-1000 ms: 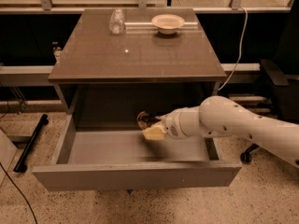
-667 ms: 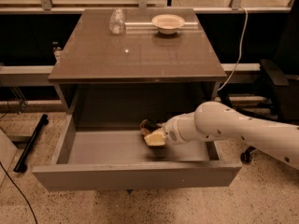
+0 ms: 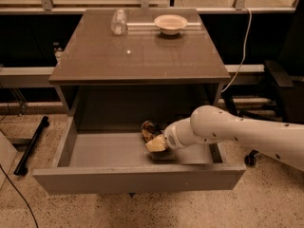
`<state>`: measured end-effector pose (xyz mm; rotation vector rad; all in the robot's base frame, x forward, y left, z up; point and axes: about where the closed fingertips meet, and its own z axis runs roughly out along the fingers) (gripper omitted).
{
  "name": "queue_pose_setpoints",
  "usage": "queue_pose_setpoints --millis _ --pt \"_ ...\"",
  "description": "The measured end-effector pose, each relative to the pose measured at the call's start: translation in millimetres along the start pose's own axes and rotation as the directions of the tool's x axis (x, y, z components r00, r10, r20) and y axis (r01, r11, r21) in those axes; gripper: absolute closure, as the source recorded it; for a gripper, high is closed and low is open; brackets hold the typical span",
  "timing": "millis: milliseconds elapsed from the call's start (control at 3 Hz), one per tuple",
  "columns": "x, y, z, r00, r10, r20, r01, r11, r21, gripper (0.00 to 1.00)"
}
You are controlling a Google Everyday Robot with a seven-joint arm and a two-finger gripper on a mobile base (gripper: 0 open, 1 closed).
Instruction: Place orange can into top drawer
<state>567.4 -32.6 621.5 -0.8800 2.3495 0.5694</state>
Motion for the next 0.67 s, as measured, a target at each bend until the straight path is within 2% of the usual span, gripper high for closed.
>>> queue_pose_setpoints --millis 333,667 --pt "-0.3 1.5 0.9 1.000 -0.002 -0.001 0.002 1.0000 -0.003 0.01" --pt "-0.3 1.7 1.1 1.000 -0.002 -0.001 0.002 1.0000 -0.003 0.00"
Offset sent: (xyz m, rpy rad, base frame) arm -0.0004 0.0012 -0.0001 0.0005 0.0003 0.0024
